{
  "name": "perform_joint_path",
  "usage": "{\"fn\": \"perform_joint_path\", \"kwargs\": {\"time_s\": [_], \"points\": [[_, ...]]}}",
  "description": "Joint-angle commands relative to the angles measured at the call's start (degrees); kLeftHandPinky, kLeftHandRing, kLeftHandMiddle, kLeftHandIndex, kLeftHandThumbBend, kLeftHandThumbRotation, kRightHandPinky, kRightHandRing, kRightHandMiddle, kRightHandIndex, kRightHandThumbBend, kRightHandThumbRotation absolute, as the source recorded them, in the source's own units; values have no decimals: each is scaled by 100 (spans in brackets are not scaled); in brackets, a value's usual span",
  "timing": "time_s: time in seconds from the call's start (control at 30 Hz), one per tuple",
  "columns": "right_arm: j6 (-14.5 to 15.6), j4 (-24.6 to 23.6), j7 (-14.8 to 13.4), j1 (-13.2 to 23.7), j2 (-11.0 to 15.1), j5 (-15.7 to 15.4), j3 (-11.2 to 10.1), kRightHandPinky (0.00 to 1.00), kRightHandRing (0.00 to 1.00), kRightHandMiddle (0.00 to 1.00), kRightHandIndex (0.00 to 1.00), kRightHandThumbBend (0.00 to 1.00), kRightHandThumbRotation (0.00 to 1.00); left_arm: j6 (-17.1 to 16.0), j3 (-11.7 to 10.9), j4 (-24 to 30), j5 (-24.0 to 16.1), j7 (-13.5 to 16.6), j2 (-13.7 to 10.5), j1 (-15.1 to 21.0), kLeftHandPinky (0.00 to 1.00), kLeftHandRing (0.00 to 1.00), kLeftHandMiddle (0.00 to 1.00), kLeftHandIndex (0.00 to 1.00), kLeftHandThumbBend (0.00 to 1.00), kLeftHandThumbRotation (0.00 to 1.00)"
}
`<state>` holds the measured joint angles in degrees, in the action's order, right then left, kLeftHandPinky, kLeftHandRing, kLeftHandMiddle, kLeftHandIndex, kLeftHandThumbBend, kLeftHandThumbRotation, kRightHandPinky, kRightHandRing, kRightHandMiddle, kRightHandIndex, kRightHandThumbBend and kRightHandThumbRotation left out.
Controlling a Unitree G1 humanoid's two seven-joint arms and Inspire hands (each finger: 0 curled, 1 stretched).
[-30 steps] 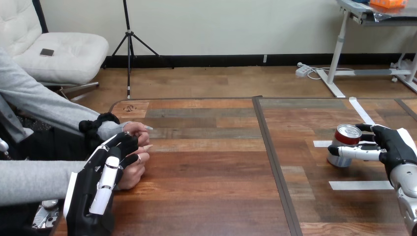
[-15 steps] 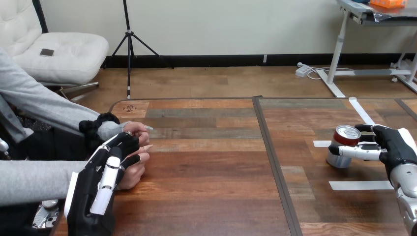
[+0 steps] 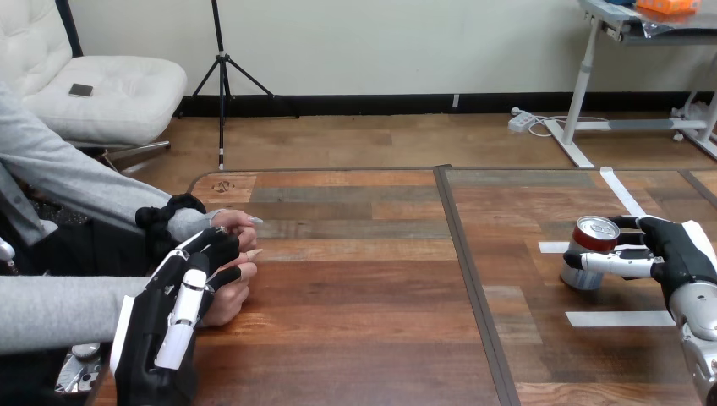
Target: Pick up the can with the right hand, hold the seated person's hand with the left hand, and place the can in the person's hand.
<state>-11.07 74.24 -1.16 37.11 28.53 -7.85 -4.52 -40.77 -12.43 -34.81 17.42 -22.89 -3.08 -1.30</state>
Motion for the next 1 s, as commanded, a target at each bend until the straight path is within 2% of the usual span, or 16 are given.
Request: {"fn": "perform_joint_path", "kwargs": {"time_s": [0.0,0.37,0.7,0.97], "points": [[-41,-75,21,308,-55,-1,7,71,77,77,77,98,1,-24,-22,108,16,23,-39,352,76,80,75,73,30,66],[-31,-80,-30,323,-44,-100,92,70,77,78,78,100,3,-67,-12,96,49,-40,-55,356,77,80,75,73,31,65],[7,-102,45,345,-62,-76,46,69,77,78,78,100,2,-158,-35,0,26,-26,-60,394,76,79,74,72,30,64],[73,-104,97,368,-41,-154,118,73,82,82,81,100,3,-125,-31,27,37,-11,-42,382,75,78,74,72,32,65]]}}
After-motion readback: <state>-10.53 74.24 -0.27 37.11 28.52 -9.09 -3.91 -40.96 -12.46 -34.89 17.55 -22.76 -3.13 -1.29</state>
